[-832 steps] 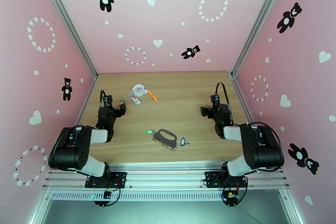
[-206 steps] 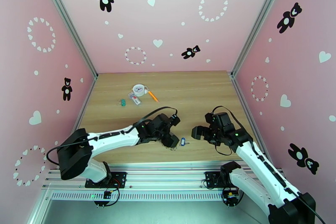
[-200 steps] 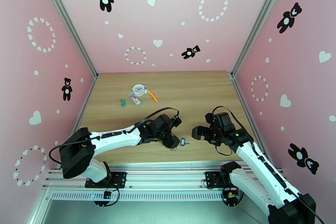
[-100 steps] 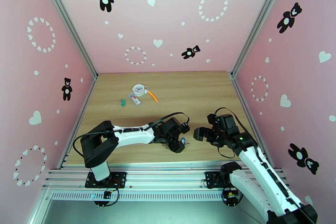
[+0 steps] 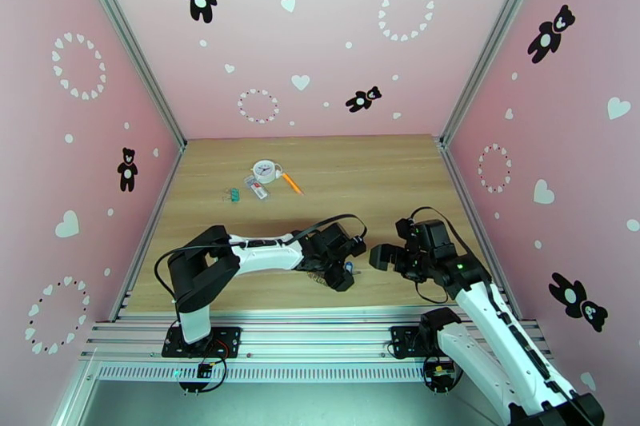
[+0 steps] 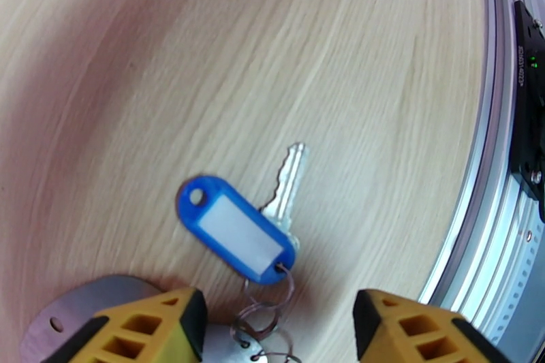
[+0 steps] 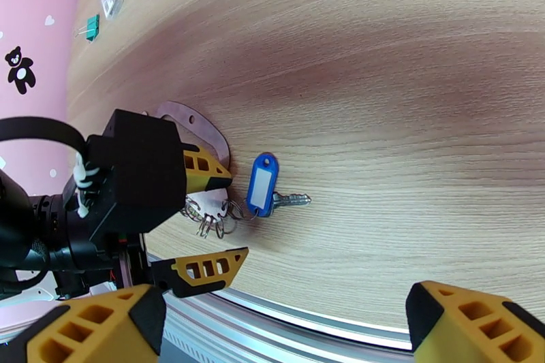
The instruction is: Remove the keys from the keyring
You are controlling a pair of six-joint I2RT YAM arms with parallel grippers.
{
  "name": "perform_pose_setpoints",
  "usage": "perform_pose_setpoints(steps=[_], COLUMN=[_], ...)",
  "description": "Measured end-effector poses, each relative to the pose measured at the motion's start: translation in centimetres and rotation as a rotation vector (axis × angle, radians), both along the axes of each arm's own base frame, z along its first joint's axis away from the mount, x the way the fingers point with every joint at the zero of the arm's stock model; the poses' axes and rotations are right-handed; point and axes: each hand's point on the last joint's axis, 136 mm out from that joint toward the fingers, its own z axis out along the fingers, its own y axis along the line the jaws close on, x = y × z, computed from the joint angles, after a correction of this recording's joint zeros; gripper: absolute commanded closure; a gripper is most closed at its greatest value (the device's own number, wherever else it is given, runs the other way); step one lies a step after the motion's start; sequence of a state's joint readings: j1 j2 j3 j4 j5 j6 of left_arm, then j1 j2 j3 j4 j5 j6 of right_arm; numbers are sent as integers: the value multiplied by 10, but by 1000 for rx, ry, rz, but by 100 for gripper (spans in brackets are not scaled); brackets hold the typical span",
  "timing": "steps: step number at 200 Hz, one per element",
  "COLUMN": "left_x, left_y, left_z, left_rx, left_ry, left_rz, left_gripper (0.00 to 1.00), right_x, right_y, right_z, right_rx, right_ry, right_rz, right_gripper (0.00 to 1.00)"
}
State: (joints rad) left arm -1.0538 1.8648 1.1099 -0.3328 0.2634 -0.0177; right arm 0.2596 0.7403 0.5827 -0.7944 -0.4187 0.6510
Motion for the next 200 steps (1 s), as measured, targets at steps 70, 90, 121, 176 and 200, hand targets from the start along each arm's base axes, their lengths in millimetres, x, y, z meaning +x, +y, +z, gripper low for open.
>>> perform_pose_setpoints(steps=[70,90,121,176,200], left_x=[-6,-8,-10,-12,-12], left_y=[3,5,8,16,18], left_z=[-4,-6,-6,1,12], left_rx=[2,6,8,0,-23], left_ry=[23,26,28,14,-7], left_rz=[-13,-19,-18,-14,-11], left_gripper=[46,49,54,50,51], right_x=[0,1,0,0,0], right_y=[0,0,0,1,1], right_z=[1,1,1,1,1], right_rx=[7,7,9,11,12], right_ry=[-2,-4,-4,-3,-2], right_rz=[4,5,9,9,10], right_gripper=[1,1,1,1,1])
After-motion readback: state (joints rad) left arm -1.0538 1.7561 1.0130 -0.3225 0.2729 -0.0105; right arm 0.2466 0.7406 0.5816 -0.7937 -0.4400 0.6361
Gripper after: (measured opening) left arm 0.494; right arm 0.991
